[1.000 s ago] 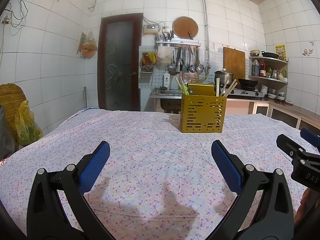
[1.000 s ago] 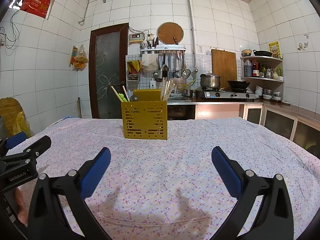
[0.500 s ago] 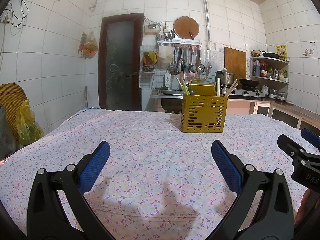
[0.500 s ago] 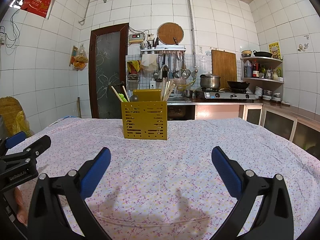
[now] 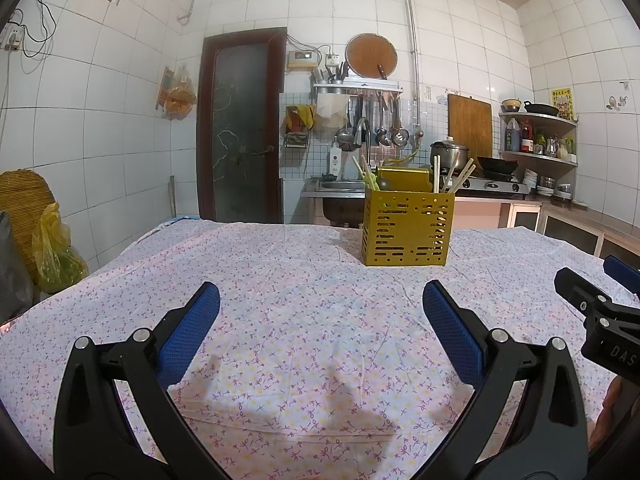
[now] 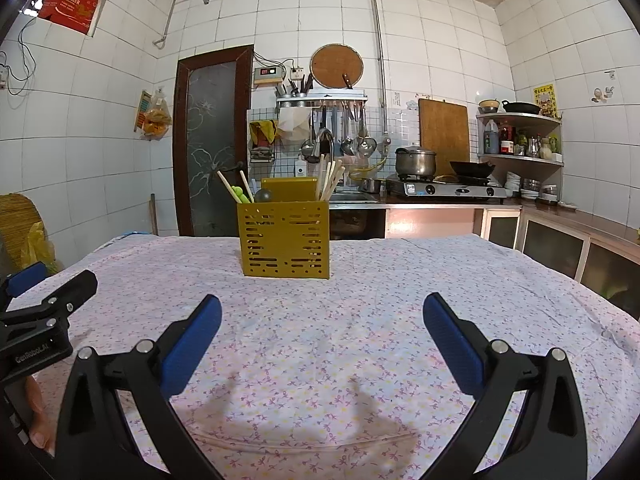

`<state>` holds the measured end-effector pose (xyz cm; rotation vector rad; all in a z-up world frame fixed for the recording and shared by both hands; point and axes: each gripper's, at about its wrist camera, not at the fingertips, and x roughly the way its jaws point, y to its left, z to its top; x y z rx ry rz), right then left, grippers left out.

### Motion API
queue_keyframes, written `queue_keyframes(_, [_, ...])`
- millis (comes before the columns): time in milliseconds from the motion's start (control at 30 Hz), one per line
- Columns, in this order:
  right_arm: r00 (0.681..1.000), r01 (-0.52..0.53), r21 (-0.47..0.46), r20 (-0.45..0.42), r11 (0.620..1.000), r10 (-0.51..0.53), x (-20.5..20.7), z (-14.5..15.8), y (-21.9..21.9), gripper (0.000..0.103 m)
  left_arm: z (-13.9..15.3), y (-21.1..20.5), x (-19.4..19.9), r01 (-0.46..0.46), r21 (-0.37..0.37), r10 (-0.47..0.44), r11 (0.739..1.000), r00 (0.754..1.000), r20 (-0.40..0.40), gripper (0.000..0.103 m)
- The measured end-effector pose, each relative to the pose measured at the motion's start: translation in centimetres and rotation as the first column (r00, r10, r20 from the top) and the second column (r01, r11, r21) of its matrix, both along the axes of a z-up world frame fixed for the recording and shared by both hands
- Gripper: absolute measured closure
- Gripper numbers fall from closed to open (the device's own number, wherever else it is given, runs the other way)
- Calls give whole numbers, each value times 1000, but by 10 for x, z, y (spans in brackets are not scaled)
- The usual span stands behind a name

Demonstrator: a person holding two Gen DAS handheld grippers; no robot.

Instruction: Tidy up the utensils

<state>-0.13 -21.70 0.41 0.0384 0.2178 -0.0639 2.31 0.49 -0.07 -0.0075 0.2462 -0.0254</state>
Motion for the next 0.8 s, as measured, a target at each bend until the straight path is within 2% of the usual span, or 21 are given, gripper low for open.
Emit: queue_keyframes(800, [1000, 1, -1, 0, 1000, -1, 0, -1, 0, 5, 2, -3, -2, 8, 8, -8, 1000, 1000, 12, 5])
